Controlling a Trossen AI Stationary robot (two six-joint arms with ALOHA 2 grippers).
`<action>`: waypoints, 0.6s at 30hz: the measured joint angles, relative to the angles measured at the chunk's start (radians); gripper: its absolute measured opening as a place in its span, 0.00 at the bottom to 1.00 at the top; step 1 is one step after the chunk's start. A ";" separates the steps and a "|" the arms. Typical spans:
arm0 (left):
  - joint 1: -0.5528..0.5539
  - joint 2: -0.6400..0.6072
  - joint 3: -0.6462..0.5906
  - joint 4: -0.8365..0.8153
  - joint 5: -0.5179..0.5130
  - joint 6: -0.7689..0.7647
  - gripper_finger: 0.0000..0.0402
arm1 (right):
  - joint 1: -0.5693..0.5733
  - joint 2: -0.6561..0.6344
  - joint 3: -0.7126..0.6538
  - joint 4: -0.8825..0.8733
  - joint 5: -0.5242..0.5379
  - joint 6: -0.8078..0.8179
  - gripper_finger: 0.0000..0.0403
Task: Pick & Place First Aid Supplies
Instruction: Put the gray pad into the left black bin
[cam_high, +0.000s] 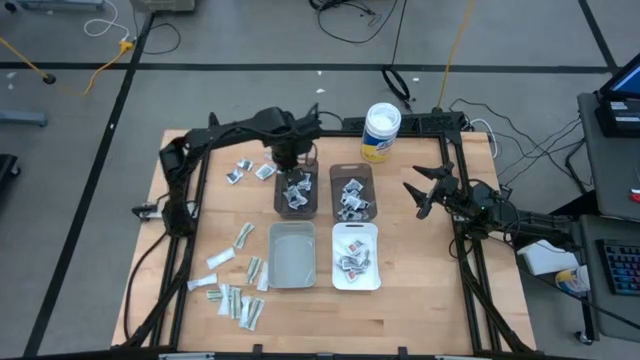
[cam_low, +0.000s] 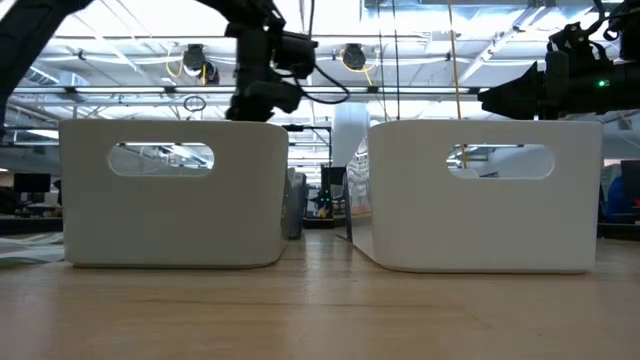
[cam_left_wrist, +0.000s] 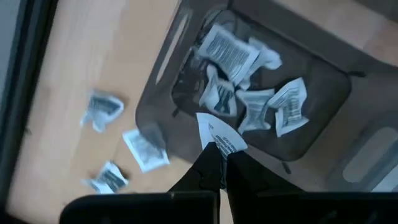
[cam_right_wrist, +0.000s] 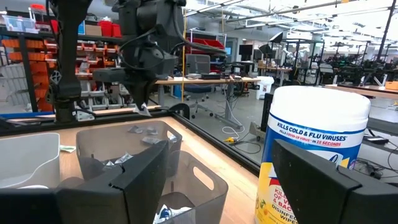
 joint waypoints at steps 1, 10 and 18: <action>-0.006 0.018 0.029 -0.011 0.000 0.021 0.02 | 0.000 0.000 0.000 0.000 0.000 0.000 0.69; -0.062 0.124 0.224 -0.116 0.005 0.137 0.01 | 0.000 0.000 0.000 0.000 0.000 0.000 0.69; -0.102 0.123 0.114 -0.036 0.030 0.118 0.01 | 0.000 0.000 0.000 0.000 0.000 0.000 0.69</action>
